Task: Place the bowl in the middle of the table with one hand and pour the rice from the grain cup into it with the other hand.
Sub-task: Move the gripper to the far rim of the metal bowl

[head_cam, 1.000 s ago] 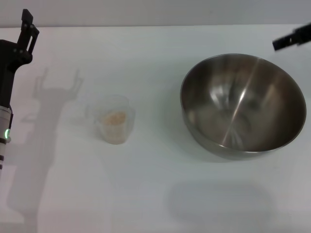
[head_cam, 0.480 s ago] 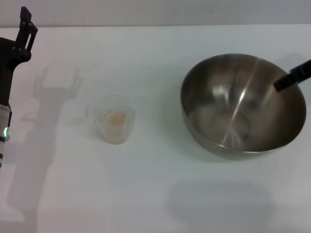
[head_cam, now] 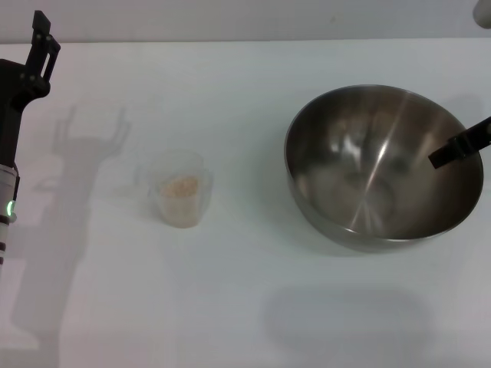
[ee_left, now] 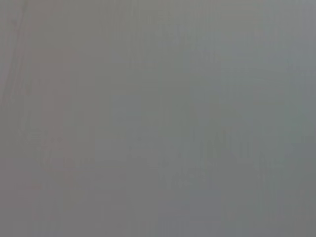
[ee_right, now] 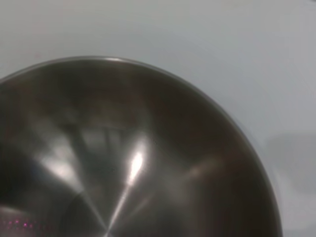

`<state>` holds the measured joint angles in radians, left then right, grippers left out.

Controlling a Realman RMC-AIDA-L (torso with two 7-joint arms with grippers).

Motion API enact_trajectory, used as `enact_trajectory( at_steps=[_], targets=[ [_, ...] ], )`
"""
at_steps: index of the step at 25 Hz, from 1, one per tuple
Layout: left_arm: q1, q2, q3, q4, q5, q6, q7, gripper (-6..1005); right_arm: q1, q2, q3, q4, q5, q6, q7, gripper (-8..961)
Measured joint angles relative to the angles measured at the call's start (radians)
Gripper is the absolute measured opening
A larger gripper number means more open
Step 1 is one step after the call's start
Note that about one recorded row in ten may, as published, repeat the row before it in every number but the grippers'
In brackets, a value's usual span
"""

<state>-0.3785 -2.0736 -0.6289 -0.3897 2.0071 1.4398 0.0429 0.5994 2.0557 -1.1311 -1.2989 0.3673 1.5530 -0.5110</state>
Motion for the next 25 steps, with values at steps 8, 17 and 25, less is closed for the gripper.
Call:
enact_trajectory(
  at_steps=[8,17,25],
  targets=[
    [0.005,-0.002,0.0,0.0,0.003,-0.001,0.0,809,-0.012,0.009,-0.002,0.0,0.0,-0.008,-0.024,372],
    [0.009,-0.004,0.008,-0.001,0.005,-0.002,0.0,807,-0.017,0.017,0.002,-0.023,0.003,-0.038,-0.036,108],
    [0.013,-0.003,0.009,-0.009,0.006,-0.001,0.0,805,-0.032,0.018,0.002,-0.078,0.023,-0.096,-0.052,20]
  ],
)
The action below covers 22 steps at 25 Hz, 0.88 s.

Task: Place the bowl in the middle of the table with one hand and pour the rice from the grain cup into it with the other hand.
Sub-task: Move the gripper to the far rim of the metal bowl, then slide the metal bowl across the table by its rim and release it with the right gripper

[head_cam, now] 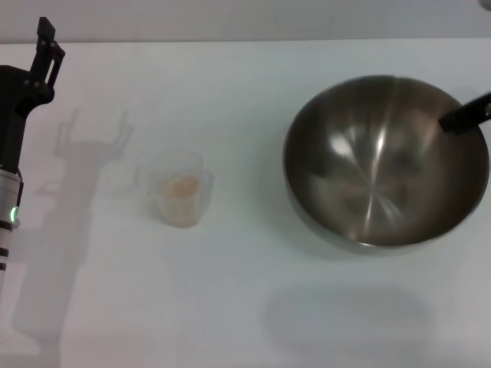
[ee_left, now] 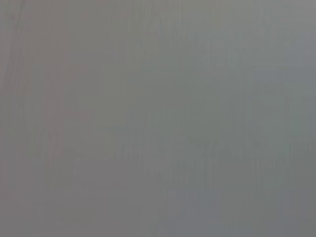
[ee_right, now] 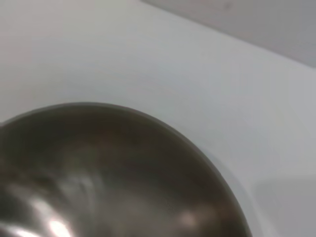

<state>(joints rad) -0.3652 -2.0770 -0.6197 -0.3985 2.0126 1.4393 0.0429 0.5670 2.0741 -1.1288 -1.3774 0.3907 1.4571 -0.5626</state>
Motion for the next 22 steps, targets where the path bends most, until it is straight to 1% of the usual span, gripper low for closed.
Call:
enact_trajectory(
  at_steps=[5,14,16,18,20,22],
  targets=[
    [0.0,-0.001,0.0,0.0,0.0,0.0,0.0,804,-0.021,0.001,-0.003,-0.046,0.051,-0.032,-0.019,4],
    [-0.001,-0.002,0.0,-0.002,0.0,0.001,0.0,802,-0.041,0.001,-0.008,-0.057,0.19,-0.056,-0.084,6],
    [-0.001,-0.002,0.0,-0.002,0.0,0.001,0.0,802,-0.043,0.001,-0.011,-0.041,0.241,-0.06,-0.101,6],
    [-0.001,-0.002,0.0,-0.003,0.0,0.001,0.0,802,-0.043,0.001,-0.013,-0.034,0.251,-0.06,-0.104,7],
    [-0.001,-0.002,0.0,-0.003,0.0,0.001,0.0,801,-0.035,0.002,-0.023,0.008,0.279,-0.065,-0.11,7],
    [-0.001,-0.002,0.0,-0.003,0.0,0.001,0.0,801,-0.031,0.002,-0.026,0.022,0.286,-0.066,-0.11,8]
  ],
)
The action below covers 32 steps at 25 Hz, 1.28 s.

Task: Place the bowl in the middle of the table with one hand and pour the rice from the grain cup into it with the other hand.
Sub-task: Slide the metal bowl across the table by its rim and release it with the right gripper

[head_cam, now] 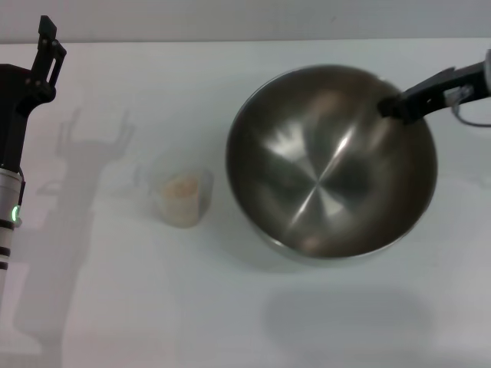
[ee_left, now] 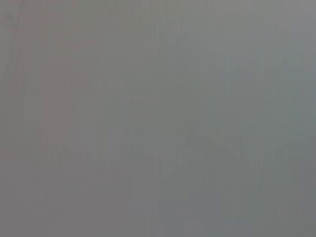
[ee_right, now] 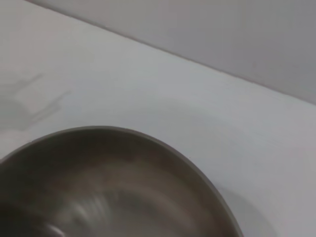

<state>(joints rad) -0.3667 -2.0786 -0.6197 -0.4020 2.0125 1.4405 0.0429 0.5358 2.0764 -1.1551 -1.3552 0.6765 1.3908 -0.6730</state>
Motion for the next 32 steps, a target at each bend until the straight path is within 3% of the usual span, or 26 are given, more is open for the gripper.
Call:
enact_trajectory(
  at_steps=[13,28,32],
  targets=[
    [0.001,0.0,0.002,0.0,0.002,0.0,0.0,798,0.049,0.001,-0.004,0.182,0.018,-0.008,0.0,11],
    [0.005,0.0,0.002,-0.009,0.002,0.0,-0.001,795,0.069,0.001,-0.013,0.198,-0.012,-0.029,0.03,14],
    [0.009,0.0,0.003,-0.01,0.002,0.0,-0.002,794,0.069,0.001,-0.014,0.174,-0.009,-0.03,0.028,104]
  ],
)
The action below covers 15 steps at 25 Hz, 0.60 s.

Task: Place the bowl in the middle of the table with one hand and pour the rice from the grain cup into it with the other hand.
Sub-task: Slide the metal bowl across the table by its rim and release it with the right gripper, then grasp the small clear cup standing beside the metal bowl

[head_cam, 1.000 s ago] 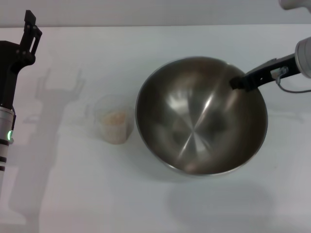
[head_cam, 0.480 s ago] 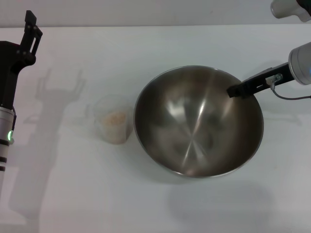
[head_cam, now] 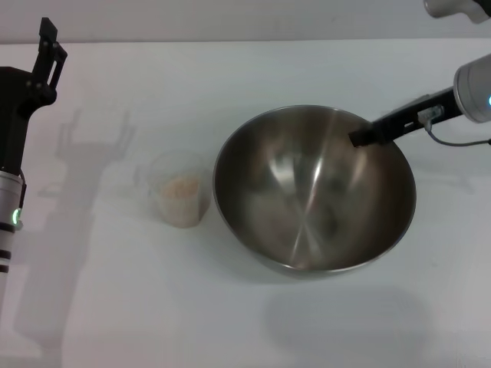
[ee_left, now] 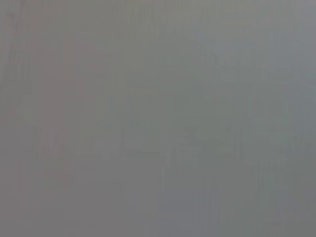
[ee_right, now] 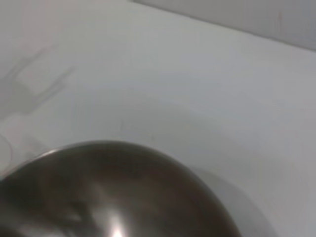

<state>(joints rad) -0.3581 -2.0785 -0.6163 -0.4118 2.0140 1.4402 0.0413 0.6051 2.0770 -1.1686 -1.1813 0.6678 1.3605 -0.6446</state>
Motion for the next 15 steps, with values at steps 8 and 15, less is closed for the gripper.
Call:
enact_trajectory(
  at_steps=[8,15],
  targets=[
    [0.009,0.0,0.0,-0.005,0.0,0.004,0.0,792,-0.015,0.0,-0.023,-0.077,-0.006,-0.052,-0.004,453],
    [0.013,0.0,0.0,-0.009,0.0,0.022,0.0,791,-0.055,0.002,-0.105,-0.135,0.033,-0.258,-0.064,486]
  ],
)
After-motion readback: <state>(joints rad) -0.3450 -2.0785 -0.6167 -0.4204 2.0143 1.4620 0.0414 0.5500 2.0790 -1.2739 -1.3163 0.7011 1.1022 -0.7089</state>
